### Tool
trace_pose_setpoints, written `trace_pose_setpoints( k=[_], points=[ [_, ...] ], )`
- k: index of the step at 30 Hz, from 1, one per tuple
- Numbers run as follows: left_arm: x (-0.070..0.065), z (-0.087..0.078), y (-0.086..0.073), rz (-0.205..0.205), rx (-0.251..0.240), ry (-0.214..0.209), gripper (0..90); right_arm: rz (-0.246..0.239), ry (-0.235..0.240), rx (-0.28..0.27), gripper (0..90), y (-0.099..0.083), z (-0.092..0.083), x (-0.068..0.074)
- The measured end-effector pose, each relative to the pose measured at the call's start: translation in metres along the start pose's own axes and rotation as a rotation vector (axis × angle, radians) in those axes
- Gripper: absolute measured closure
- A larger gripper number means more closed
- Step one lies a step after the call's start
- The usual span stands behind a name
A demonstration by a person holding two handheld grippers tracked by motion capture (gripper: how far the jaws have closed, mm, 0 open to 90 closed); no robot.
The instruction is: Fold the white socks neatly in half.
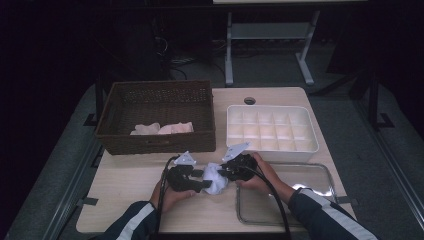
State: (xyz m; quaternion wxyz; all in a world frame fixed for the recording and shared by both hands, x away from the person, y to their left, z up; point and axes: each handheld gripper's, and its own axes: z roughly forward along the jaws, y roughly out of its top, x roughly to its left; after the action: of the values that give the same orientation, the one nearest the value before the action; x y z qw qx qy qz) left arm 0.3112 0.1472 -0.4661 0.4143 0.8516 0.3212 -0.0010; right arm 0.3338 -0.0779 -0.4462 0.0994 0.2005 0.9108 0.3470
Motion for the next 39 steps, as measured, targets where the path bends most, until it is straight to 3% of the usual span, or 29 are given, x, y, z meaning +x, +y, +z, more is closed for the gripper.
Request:
trace_pose_setpoints(
  k=[2,5,7,10,12,16,19,24,26,28,31,33,36,39],
  points=[
    [-0.001,0.0,0.0,-0.008,0.012,-0.041,57.7,0.023,0.011,-0.002,65.7,-0.001,-0.003,-0.002],
    [-0.006,-0.002,0.001,0.028,0.024,-0.037,70.2,0.017,0.038,-0.037,61.1,-0.003,-0.009,-0.002],
    [-0.01,-0.002,0.0,0.05,0.029,-0.036,71.6,-0.012,0.06,-0.069,53.1,-0.002,-0.015,0.0],
    [-0.016,-0.003,-0.001,0.054,0.036,-0.025,72.0,-0.012,0.1,-0.094,47.0,-0.001,-0.023,0.007],
    [-0.017,-0.003,-0.002,0.057,0.036,-0.014,72.0,-0.026,0.103,-0.083,40.5,-0.001,-0.022,0.009],
    [-0.019,-0.005,-0.004,0.085,0.037,-0.025,71.4,0.005,0.115,-0.026,34.1,-0.003,-0.009,0.008],
    [-0.022,-0.006,-0.006,0.127,0.041,-0.014,70.9,0.041,0.152,-0.005,29.7,-0.006,-0.002,0.003],
    [-0.026,-0.006,-0.01,0.167,0.044,-0.011,69.8,0.072,0.248,0.031,30.9,-0.01,0.01,-0.001],
    [-0.027,-0.006,-0.011,0.183,0.044,-0.004,69.2,0.068,0.3,0.043,36.1,-0.009,0.014,-0.001],
    [-0.027,-0.007,-0.011,0.189,0.046,-0.003,68.7,0.057,0.333,0.04,48.7,-0.008,0.013,0.0],
    [-0.026,-0.008,-0.012,0.199,0.041,-0.007,65.9,0.018,0.328,0.025,56.8,-0.007,0.009,0.003],
    [-0.025,-0.01,-0.012,0.198,0.048,-0.007,58.6,0.012,0.323,0.017,59.2,-0.008,0.007,0.004],
    [-0.025,-0.02,-0.012,0.262,0.063,0.028,47.8,-0.012,0.298,0.01,60.0,-0.008,0.003,0.005],
    [-0.021,-0.03,-0.013,0.291,0.084,0.06,38.9,-0.022,0.269,0.004,60.5,-0.009,-0.001,0.005]
  ],
)
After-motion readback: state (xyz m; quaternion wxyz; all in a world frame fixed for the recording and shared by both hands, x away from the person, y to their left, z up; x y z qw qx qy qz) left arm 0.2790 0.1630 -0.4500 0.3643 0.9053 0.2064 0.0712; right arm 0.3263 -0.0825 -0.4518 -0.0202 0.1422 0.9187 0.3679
